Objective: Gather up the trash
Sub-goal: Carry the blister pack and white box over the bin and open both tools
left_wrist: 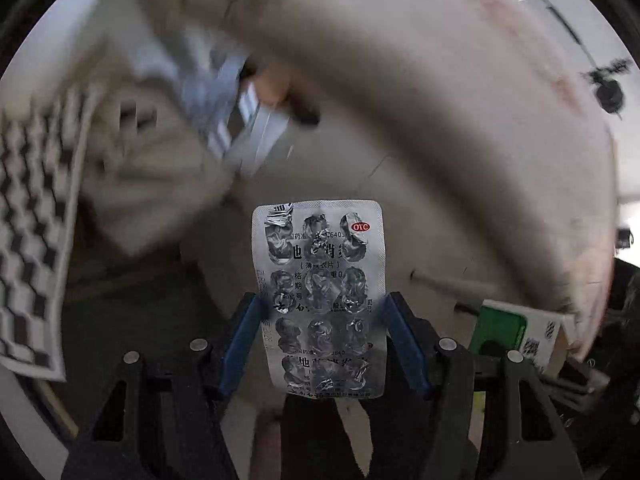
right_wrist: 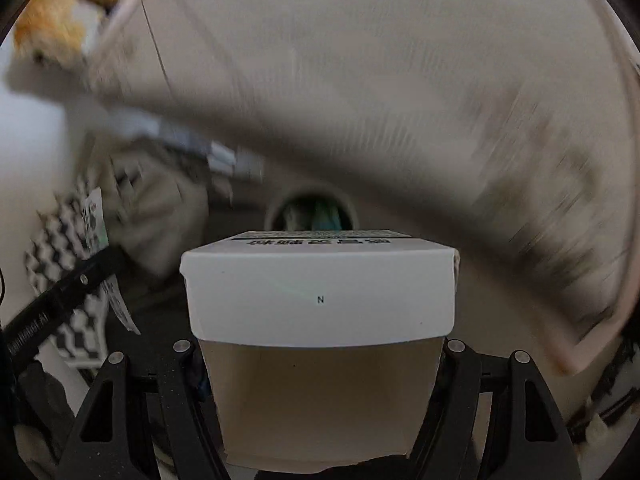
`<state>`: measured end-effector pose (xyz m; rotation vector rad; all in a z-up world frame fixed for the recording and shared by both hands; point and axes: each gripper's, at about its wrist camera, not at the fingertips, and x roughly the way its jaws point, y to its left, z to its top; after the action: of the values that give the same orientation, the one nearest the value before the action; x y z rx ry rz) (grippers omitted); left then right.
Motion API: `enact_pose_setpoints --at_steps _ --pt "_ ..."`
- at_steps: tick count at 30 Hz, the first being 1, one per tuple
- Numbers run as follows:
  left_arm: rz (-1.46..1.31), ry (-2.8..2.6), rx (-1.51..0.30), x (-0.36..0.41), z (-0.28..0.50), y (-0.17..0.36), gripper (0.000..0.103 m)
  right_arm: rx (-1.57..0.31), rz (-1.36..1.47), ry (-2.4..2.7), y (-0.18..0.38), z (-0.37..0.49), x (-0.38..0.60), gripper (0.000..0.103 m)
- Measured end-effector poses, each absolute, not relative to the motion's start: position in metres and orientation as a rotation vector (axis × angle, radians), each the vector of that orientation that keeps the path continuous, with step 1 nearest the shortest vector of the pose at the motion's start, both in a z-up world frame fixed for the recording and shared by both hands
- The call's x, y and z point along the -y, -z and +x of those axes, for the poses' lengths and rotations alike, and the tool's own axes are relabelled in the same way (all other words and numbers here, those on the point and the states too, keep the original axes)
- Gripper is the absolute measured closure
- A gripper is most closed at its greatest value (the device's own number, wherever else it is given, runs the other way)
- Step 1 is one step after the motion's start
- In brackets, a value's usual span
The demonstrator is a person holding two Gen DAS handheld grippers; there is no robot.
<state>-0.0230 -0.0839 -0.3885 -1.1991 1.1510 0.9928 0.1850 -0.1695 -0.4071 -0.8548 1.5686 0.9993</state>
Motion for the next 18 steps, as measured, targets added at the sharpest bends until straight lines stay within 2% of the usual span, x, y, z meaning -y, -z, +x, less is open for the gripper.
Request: enact_pose_setpoints --at_steps 6,11,16,18 --pt "-1.425 -0.995 -1.156 0.076 -0.053 0.542 0.042 -1.650 -0.912 -0.948 0.558 0.162 0.175 0.028" --pt "-1.706 -0.907 -1.046 0.062 -0.069 0.679 0.042 -1.692 -0.894 -0.974 0.680 0.162 0.149 0.027" --pt "-1.874 -0.785 -0.992 0.051 -0.070 0.779 0.041 -1.656 -0.947 -1.010 0.758 0.157 0.124 0.027" --pt "-1.889 -0.771 -0.988 0.049 -0.072 0.800 0.036 -1.666 -0.967 -1.023 0.783 0.154 0.117 0.025"
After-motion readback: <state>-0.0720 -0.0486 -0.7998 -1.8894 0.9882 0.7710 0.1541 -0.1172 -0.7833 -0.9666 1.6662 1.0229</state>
